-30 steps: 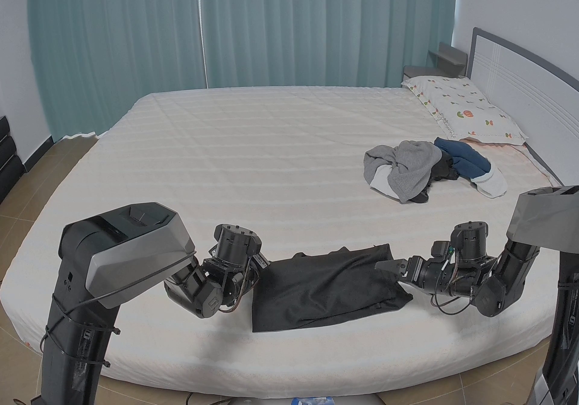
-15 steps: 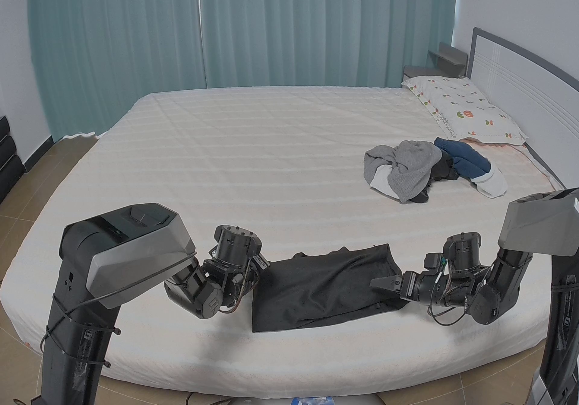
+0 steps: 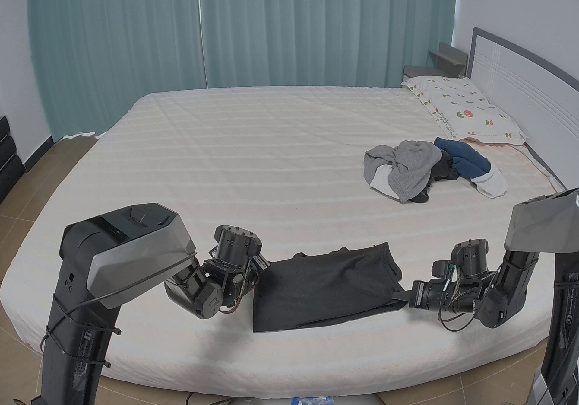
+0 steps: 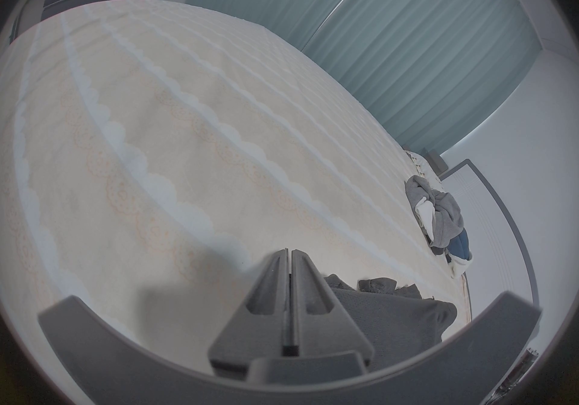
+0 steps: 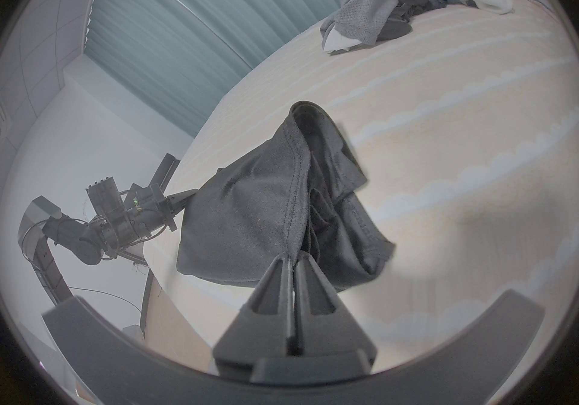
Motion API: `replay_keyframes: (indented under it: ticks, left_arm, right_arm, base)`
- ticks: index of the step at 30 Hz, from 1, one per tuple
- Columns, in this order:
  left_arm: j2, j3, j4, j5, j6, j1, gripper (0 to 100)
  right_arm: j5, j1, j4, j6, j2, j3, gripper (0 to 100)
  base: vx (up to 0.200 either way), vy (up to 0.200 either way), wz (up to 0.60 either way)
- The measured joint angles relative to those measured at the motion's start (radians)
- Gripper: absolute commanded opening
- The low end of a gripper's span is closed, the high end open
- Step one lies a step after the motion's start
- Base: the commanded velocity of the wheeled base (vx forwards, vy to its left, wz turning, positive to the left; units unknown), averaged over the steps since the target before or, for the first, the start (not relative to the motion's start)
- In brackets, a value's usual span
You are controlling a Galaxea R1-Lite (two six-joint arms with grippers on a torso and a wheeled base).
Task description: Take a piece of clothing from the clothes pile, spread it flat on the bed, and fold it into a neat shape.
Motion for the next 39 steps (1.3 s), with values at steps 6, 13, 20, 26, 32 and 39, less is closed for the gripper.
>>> replay_keyframes:
  ticks: [6, 13, 20, 26, 32, 39]
  left_arm:
    - [0.000, 0.003, 0.000, 0.000, 0.030, -0.001, 0]
    - [0.004, 0.010, 0.000, 0.001, 0.037, -0.004, 0]
    - [0.005, 0.011, -0.001, 0.001, 0.037, -0.005, 0]
    - [0.004, 0.016, -0.002, 0.000, 0.035, -0.005, 100]
    - [0.001, 0.018, -0.003, -0.001, 0.030, -0.005, 100]
    - [-0.005, 0.029, -0.013, -0.005, 0.013, -0.002, 100]
  right_arm:
    - [0.002, -0.024, 0.000, -0.036, -0.037, 0.050, 0]
    - [0.002, -0.033, 0.003, -0.094, -0.039, 0.078, 0]
    - [0.001, -0.039, 0.053, -0.126, -0.035, 0.077, 0]
    - [0.000, -0.040, 0.060, -0.129, -0.032, 0.054, 100]
    - [0.002, -0.040, 0.049, -0.109, -0.036, 0.028, 100]
    - [0.004, -0.051, 0.053, 0.017, -0.068, -0.031, 100]
  base:
    - [0.000, 0.000, 0.00]
    - [0.000, 0.000, 0.00]
    - [0.000, 0.000, 0.00]
    - [0.000, 0.000, 0.00]
    - [0.000, 0.000, 0.00]
    - [0.000, 0.000, 0.00]
